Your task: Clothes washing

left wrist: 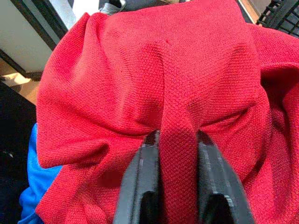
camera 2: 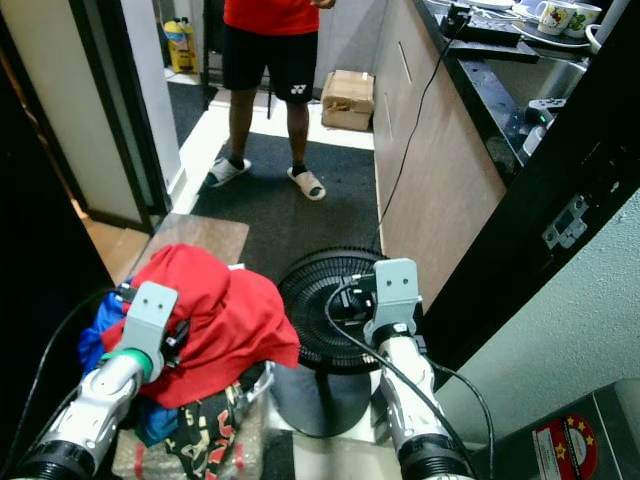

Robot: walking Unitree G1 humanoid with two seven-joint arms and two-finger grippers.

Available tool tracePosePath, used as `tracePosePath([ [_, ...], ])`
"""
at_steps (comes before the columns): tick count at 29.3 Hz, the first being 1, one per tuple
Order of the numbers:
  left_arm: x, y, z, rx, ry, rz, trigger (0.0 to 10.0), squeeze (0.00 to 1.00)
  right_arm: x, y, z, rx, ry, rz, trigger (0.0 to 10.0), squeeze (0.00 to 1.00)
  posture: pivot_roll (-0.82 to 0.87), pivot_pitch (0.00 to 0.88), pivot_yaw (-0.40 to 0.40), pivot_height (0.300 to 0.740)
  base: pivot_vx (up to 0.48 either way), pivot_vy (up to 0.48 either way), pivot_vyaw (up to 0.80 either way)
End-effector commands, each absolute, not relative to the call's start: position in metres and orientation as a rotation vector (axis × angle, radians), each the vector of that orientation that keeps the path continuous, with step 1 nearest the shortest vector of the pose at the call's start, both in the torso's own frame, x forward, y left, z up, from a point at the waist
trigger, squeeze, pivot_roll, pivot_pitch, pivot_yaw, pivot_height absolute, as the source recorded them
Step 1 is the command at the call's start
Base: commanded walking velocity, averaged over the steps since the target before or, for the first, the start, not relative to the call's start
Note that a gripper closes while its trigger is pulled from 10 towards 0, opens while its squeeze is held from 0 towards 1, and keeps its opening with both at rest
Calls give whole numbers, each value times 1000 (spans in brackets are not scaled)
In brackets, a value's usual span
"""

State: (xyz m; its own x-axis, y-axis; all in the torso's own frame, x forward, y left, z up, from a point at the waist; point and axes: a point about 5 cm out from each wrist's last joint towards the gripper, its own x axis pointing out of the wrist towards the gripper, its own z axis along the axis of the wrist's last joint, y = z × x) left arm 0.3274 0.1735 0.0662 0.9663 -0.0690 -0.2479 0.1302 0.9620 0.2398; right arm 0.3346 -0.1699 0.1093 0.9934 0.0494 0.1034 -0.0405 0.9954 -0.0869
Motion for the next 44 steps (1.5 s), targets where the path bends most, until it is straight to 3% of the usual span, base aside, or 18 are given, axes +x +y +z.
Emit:
tracePosePath([
  [1,323,176,62,253,246,-93,0,0,334,-174,108,-79,-103,28,10000,0,23,86,-10,740,0,0,0],
  [6,325,176,81,244,145,-95,0,0,334,-175,112,-76,-120,23,10000,0,21,89,-10,740,0,0,0],
  [11,329,170,134,194,-67,-102,0,0,334,-175,121,-71,-154,22,10000,0,22,88,-12,740,0,0,0],
  [12,330,163,183,141,-224,-104,8314,0,335,-173,131,-70,-195,29,10000,0,34,88,-20,740,0,0,0],
  [13,330,161,202,116,-280,-102,10000,0,336,-172,136,-70,-213,33,10000,0,39,87,-23,740,0,0,0],
  [18,330,160,214,100,-314,-101,10000,0,337,-171,139,-70,-224,37,10000,0,39,87,-23,740,0,0,0],
  [21,327,152,287,56,-536,-125,10000,0,341,-165,165,-73,-314,59,10000,0,44,79,-28,740,0,0,0],
  [25,313,142,338,10,-699,-168,10000,0,343,-166,181,-65,-363,56,10000,0,47,76,-34,740,0,0,0],
  [31,305,138,364,15,-783,-177,10000,0,344,-166,187,-61,-378,55,10000,0,51,74,-40,740,0,0,0],
  [33,301,141,404,1,-907,-164,10000,0,344,-162,195,-56,-401,68,10000,0,54,71,-42,740,0,0,0],
  [35,300,136,412,43,-916,-214,10000,0,342,-159,201,-65,-427,77,10000,0,50,71,-31,740,0,0,0],
  [44,291,124,327,59,-599,-300,10000,0,321,-162,213,-78,-478,61,10000,0,43,81,-20,740,0,0,0],
])
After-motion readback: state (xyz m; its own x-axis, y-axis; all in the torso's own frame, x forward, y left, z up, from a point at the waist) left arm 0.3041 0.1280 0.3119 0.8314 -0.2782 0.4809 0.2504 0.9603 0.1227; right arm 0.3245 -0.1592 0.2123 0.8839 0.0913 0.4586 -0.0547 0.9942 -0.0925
